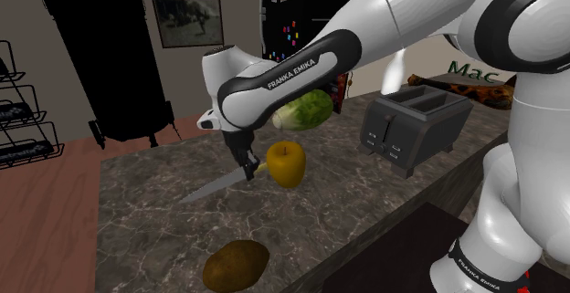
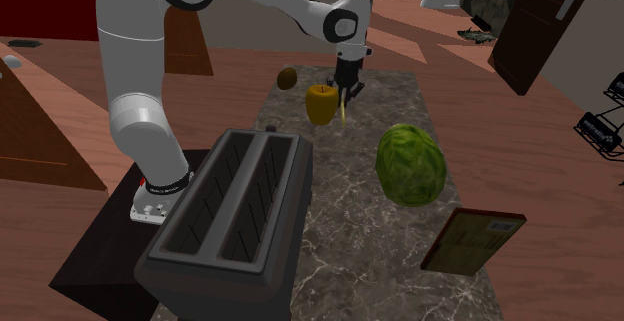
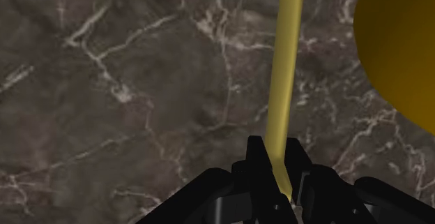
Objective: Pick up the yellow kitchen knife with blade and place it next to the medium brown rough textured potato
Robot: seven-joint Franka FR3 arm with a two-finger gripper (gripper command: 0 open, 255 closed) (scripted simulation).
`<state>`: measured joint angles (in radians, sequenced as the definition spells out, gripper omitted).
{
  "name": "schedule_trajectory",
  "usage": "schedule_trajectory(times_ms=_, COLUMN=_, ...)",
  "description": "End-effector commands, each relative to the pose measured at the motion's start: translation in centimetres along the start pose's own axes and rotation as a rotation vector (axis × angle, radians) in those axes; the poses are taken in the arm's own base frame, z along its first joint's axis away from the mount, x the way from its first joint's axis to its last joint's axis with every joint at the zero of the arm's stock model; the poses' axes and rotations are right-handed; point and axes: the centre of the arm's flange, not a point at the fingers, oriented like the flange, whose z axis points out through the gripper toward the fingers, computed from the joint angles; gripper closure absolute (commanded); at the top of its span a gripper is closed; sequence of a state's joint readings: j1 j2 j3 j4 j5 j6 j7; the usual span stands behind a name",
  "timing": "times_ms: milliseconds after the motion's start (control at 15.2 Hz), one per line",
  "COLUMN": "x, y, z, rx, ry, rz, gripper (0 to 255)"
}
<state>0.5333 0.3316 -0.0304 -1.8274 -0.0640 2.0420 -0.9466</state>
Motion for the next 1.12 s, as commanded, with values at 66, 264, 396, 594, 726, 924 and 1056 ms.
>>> schedule_trajectory(times_ms=66, x=-0.2, y=-0.1, z=-1.5, rx=0.001, ry=-0.001, rz=0.000, gripper=255)
schedule_trajectory(times_ms=264, x=-0.4, y=-0.2, z=-3.0, rx=0.001, ry=-0.001, rz=0.000, gripper=255)
schedule_trajectory(times_ms=396, x=-0.5, y=-0.3, z=-4.1, rx=0.001, ry=-0.001, rz=0.000, gripper=255)
schedule_trajectory(times_ms=594, x=-0.7, y=-0.4, z=-5.6, rx=0.001, ry=-0.001, rz=0.000, gripper=255)
schedule_trajectory(times_ms=726, x=-0.8, y=-0.4, z=-6.7, rx=0.001, ry=-0.001, rz=0.000, gripper=255)
schedule_trajectory(times_ms=924, x=-1.0, y=-0.5, z=-8.3, rx=0.001, ry=-0.001, rz=0.000, gripper=255)
schedule_trajectory(times_ms=1056, x=-1.2, y=-0.6, z=-9.3, rx=0.001, ry=-0.001, rz=0.000, gripper=255)
